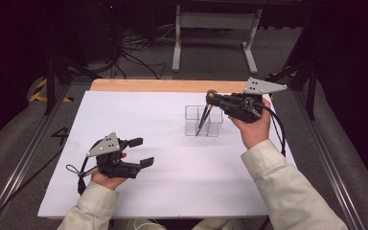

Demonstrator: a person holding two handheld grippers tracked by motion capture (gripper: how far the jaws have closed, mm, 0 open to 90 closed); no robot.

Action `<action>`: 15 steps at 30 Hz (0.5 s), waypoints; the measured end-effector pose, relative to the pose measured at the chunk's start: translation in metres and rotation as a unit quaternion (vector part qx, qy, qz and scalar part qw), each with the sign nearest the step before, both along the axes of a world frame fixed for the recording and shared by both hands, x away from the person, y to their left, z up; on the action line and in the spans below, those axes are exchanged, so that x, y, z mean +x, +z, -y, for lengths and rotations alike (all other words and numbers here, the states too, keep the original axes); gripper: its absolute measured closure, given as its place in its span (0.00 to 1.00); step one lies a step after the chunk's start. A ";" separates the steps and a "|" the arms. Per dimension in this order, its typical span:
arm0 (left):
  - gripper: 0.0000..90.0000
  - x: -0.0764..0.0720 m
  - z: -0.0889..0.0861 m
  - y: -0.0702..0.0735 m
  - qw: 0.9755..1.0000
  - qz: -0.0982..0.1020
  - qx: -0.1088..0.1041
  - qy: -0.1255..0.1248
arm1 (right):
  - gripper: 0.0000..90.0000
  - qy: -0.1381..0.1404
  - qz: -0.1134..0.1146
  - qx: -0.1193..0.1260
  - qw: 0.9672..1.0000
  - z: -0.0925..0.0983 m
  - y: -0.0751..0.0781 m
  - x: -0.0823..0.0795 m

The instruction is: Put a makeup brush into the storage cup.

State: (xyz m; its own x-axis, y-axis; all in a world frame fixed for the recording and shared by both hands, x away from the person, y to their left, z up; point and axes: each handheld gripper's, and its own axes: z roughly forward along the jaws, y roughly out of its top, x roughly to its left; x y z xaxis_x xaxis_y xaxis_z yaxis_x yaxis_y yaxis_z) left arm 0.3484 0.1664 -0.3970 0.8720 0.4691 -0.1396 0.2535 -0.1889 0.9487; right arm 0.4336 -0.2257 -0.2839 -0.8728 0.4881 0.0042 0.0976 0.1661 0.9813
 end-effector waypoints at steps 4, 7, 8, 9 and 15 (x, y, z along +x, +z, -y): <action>0.18 -0.001 -0.001 -0.001 1.000 0.007 0.002 0.002 | 0.94 -0.004 -0.001 -0.001 1.000 0.002 0.002 0.004; 0.17 0.000 -0.003 -0.001 1.000 0.012 0.000 0.005 | 0.94 -0.015 0.000 -0.010 1.000 0.002 0.005 0.010; 0.16 0.000 -0.004 -0.001 1.000 0.013 0.000 0.007 | 0.94 -0.019 0.002 -0.013 1.000 0.002 0.006 0.012; 0.16 0.000 -0.004 -0.001 1.000 0.012 -0.001 0.007 | 0.94 -0.020 0.003 -0.013 1.000 0.002 0.006 0.013; 0.16 0.001 -0.004 -0.002 1.000 0.009 0.000 0.009 | 0.94 -0.032 0.005 -0.016 0.999 0.004 0.010 0.020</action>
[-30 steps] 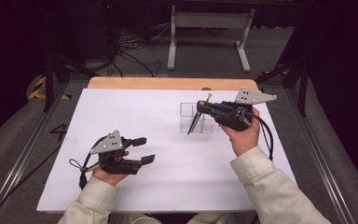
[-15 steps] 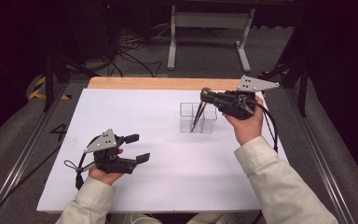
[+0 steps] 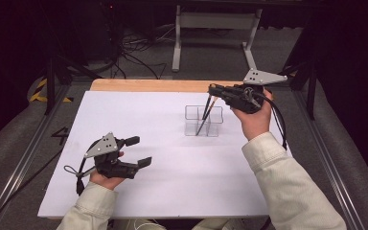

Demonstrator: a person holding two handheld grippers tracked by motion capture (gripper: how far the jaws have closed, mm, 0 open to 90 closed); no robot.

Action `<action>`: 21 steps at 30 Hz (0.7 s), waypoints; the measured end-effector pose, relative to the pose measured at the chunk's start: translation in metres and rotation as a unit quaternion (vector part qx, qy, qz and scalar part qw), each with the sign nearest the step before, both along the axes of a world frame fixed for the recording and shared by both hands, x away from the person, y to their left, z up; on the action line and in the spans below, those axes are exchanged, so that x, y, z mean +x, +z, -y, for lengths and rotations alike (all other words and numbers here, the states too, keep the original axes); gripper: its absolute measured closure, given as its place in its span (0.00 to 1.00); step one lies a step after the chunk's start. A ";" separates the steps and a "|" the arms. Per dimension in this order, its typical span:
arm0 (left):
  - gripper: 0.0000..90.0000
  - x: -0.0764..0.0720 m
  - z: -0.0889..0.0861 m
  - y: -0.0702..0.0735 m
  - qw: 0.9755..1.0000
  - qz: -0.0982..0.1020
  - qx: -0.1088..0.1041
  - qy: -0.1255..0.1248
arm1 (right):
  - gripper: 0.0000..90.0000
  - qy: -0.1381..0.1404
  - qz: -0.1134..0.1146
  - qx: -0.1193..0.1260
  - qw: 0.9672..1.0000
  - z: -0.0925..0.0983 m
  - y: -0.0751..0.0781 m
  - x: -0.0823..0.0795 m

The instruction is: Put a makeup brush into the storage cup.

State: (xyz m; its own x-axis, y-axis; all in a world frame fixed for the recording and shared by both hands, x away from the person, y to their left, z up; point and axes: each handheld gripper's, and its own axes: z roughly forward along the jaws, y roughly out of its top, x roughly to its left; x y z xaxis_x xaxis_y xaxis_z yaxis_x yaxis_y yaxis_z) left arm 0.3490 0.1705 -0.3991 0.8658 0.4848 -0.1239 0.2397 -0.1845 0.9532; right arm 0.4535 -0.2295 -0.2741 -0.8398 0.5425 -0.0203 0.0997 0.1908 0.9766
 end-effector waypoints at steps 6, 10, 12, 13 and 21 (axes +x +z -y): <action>0.15 0.000 -0.001 0.000 1.000 -0.003 -0.001 0.002 | 0.94 -0.007 0.005 -0.010 1.000 -0.002 0.003 0.006; 0.15 -0.001 -0.001 0.000 1.000 -0.001 0.000 0.002 | 0.94 -0.011 0.007 -0.017 1.000 -0.005 0.001 0.010; 0.15 -0.001 -0.001 0.000 1.000 -0.001 0.000 0.001 | 0.94 -0.014 0.006 -0.022 1.000 -0.006 -0.002 0.012; 0.15 -0.001 -0.002 0.000 1.000 -0.001 0.000 0.001 | 0.94 -0.016 0.005 -0.025 1.000 -0.007 -0.003 0.014; 0.15 0.000 0.000 -0.002 1.000 -0.006 0.005 0.002 | 0.94 -0.024 -0.003 -0.045 0.999 -0.010 -0.011 0.020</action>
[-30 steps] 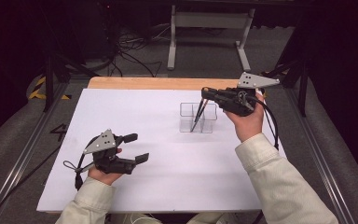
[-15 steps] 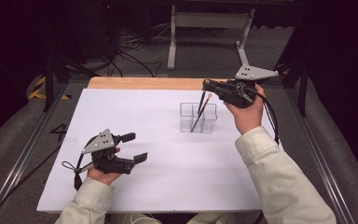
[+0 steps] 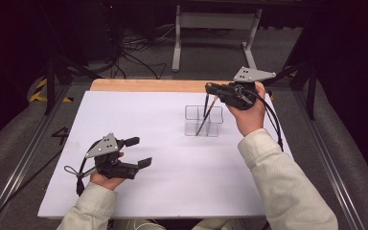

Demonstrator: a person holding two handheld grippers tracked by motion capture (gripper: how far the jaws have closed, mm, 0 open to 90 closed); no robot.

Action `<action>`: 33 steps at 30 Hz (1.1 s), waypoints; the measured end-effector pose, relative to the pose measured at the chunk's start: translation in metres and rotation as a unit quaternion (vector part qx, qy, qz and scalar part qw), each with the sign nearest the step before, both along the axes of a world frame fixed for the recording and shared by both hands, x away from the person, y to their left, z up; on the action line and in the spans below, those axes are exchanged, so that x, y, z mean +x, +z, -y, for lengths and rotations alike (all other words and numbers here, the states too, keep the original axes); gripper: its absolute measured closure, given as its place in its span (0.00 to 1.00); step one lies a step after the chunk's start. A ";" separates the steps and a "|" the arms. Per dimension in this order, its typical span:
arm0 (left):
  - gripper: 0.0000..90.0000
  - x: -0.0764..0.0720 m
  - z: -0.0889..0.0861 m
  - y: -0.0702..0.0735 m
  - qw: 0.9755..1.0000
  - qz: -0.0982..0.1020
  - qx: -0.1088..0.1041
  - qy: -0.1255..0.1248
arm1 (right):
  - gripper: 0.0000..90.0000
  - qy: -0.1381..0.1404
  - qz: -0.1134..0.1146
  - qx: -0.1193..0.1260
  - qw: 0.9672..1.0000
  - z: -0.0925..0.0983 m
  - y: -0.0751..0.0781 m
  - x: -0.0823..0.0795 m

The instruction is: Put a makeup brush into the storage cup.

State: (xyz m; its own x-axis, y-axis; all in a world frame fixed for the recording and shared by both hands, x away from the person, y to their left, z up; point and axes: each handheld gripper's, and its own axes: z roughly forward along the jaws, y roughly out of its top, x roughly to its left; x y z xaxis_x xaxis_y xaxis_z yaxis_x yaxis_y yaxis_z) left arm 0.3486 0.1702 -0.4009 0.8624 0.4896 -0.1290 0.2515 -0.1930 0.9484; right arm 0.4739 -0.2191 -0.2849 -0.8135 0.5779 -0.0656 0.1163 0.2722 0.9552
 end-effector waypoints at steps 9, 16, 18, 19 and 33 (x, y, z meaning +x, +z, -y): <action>0.15 0.000 0.000 0.000 1.000 -0.003 0.000 0.003 | 0.94 -0.004 -0.010 -0.018 1.000 -0.001 -0.007 0.005; 0.14 0.001 -0.001 0.000 1.000 -0.004 0.000 0.003 | 0.94 -0.007 -0.020 -0.028 0.999 0.000 -0.012 0.007; 0.14 0.001 -0.001 0.000 1.000 -0.004 0.000 0.004 | 0.94 -0.008 -0.023 -0.032 0.999 0.000 -0.014 0.008; 0.14 0.001 -0.001 0.000 1.000 -0.004 0.001 0.002 | 0.94 -0.009 -0.024 -0.034 0.999 0.000 -0.015 0.009; 0.14 0.001 -0.001 0.000 1.000 -0.005 0.001 0.003 | 0.94 -0.010 -0.041 -0.049 0.998 -0.003 -0.024 0.013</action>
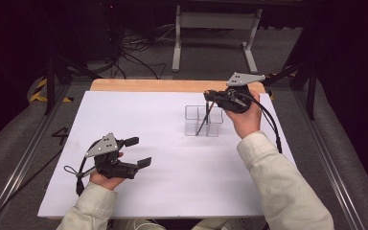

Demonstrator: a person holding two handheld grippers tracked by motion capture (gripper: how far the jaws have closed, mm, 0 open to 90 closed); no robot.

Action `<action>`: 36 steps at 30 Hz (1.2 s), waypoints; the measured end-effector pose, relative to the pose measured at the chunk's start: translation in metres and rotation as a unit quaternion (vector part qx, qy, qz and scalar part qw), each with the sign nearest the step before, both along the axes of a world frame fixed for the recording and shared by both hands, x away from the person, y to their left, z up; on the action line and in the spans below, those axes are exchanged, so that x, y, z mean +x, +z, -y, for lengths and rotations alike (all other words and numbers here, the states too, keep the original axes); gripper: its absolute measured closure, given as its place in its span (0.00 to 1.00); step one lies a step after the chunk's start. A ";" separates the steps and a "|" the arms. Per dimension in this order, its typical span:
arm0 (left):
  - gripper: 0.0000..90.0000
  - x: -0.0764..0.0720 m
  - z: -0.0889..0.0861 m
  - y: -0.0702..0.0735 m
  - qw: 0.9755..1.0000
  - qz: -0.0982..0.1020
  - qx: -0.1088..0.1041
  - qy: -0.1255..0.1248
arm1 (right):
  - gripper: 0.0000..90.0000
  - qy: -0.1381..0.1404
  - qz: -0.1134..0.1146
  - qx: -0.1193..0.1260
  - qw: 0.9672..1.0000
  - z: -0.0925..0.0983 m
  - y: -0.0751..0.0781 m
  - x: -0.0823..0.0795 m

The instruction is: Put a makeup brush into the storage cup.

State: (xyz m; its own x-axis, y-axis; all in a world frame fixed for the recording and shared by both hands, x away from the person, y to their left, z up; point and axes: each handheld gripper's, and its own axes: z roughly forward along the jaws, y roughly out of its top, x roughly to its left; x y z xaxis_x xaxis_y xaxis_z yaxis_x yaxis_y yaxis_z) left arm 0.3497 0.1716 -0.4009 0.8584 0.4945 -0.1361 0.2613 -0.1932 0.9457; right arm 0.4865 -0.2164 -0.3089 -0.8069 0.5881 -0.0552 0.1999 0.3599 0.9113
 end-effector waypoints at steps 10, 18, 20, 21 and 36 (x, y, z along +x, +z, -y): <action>0.14 0.000 0.000 0.000 1.000 -0.002 0.000 0.000 | 0.93 -0.001 -0.011 0.005 1.000 0.001 -0.006 0.001; 0.13 0.000 0.000 0.000 1.000 -0.002 0.000 0.001 | 0.49 -0.006 -0.006 0.037 0.999 0.008 -0.003 0.000; 0.13 0.000 -0.001 0.000 1.000 -0.002 0.000 0.001 | 0.39 -0.007 0.000 0.048 0.999 0.011 -0.001 -0.001; 0.13 0.000 -0.001 0.000 1.000 -0.002 0.000 0.001 | 0.39 -0.007 0.000 0.048 0.999 0.011 -0.001 -0.001; 0.11 -0.003 -0.011 0.001 1.000 0.000 -0.004 0.008 | 0.18 0.012 0.031 0.086 0.996 0.044 0.011 -0.033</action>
State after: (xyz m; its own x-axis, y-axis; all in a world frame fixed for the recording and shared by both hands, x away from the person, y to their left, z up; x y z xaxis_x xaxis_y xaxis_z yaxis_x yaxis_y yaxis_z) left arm 0.3468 0.1830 -0.4002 0.8503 0.5070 -0.1412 0.2652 -0.1809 0.9471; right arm 0.4532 -0.2601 -0.2984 -0.8186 0.5744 -0.0049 0.1350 0.2007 0.9703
